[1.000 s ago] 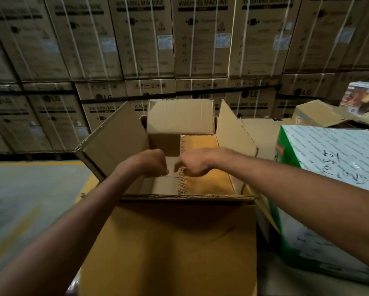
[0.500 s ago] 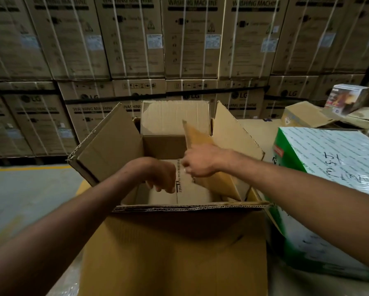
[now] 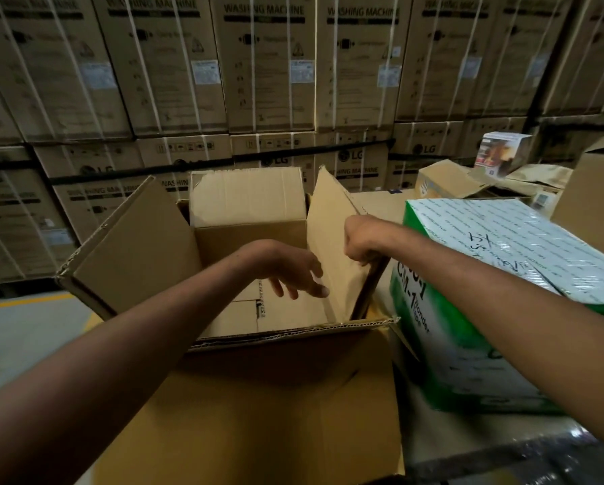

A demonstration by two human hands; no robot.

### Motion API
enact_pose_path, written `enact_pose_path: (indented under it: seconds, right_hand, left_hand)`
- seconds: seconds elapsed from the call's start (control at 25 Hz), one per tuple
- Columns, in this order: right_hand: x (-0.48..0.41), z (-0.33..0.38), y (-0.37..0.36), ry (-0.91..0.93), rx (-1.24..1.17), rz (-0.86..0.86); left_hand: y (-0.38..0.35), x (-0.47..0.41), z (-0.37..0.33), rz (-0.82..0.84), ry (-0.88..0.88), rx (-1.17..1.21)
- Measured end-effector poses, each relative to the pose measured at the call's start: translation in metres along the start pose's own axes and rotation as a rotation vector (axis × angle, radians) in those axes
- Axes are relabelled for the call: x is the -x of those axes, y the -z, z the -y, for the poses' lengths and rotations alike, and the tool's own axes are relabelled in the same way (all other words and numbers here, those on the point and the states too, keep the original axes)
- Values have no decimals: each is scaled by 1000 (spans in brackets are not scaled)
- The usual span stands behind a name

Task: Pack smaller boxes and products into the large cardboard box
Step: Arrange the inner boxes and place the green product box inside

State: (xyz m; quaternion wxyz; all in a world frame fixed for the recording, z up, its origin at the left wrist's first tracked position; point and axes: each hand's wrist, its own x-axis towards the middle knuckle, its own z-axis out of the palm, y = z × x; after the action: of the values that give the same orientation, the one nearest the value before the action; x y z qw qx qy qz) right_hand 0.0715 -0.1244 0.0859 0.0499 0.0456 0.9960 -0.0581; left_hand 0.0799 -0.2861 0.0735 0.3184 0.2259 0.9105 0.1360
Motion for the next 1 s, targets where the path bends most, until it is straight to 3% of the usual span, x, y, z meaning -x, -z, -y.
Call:
enact_pose_path:
  seconds: [0.2,0.4,0.48,0.64,0.72,0.88,1.0]
  right_hand:
    - [2,-23,5,-59,-208,130]
    - [22,-38,-1,11,-223,160]
    - [36,-35,-4,46,-70,39]
    - [57,-23,-4,121,497,-260]
    - [55,-19,-5,138,645,-256]
    - [45,-7,-19,237,618,-173]
    - [28,16,-32,318,588,-48]
  left_hand:
    - [-18,-7,-34,56,-72,83]
    - [-34,-19,-52,33,-85,-41]
    - [-34,-22,-51,28,-56,-55]
    - [-25,-22,-44,-17,-6,-28]
    - [-17,-20,-20,-76,95,-133]
    - [-10,-2,53,-45,504,-419]
    - [-5,7,60,-72,502,-425]
